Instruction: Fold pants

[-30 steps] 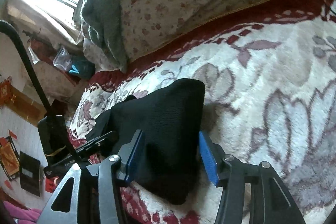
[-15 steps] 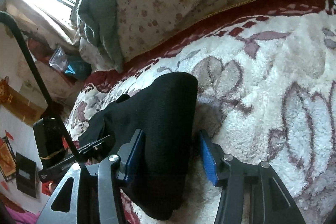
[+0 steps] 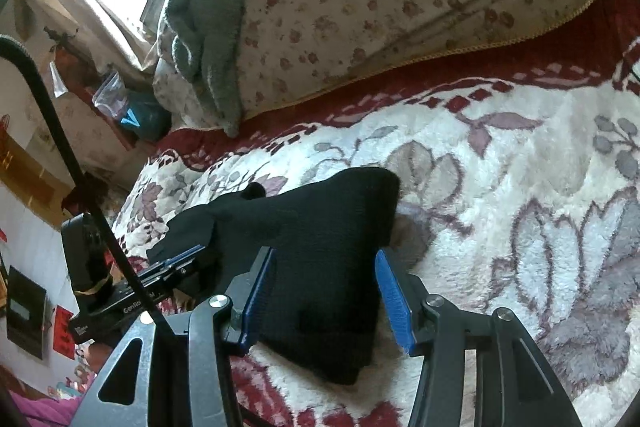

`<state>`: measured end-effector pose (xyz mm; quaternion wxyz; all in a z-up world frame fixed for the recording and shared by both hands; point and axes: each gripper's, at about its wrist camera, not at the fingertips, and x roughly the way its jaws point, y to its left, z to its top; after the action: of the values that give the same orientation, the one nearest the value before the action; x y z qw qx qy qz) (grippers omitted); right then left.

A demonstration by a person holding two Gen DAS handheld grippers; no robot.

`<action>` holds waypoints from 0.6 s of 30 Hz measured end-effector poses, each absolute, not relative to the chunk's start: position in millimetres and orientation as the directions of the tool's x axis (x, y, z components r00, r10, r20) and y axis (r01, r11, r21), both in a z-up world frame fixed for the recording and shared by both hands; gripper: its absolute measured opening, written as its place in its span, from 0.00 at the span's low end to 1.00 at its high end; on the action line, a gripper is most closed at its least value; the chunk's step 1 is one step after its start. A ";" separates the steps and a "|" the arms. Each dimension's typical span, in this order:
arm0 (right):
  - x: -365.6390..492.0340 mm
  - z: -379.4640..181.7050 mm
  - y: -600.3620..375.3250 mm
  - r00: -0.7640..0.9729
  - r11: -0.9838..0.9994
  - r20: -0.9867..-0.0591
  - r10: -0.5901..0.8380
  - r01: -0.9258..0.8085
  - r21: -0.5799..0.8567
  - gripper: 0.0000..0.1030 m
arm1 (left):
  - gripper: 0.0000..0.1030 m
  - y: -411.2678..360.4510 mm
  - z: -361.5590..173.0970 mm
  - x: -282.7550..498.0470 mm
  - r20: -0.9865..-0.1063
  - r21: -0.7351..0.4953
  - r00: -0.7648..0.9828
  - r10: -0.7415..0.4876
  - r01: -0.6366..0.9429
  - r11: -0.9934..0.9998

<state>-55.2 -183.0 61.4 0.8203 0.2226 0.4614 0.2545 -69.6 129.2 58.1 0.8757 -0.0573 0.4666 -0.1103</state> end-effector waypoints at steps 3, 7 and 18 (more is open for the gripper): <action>-56.6 65.4 -173.1 0.443 0.784 -0.656 0.611 -0.220 0.581 0.51 | 0.47 136.9 64.3 -74.2 -0.789 -0.217 0.563 -0.247 0.121 0.969; -60.9 78.0 -164.0 0.463 0.803 -0.661 0.591 -0.261 0.535 0.51 | 0.47 145.2 70.8 -78.3 -0.778 -0.208 0.586 -0.227 0.102 0.973; -61.4 83.9 -138.5 0.412 0.764 -0.645 0.644 -0.299 0.571 0.51 | 0.47 169.5 70.0 -85.0 -0.779 -0.191 0.601 -0.179 0.044 0.981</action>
<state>-61.4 -138.5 83.9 0.8191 0.1874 0.4595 0.2878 -85.0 169.5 70.0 0.8916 -0.0762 0.4420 -0.0624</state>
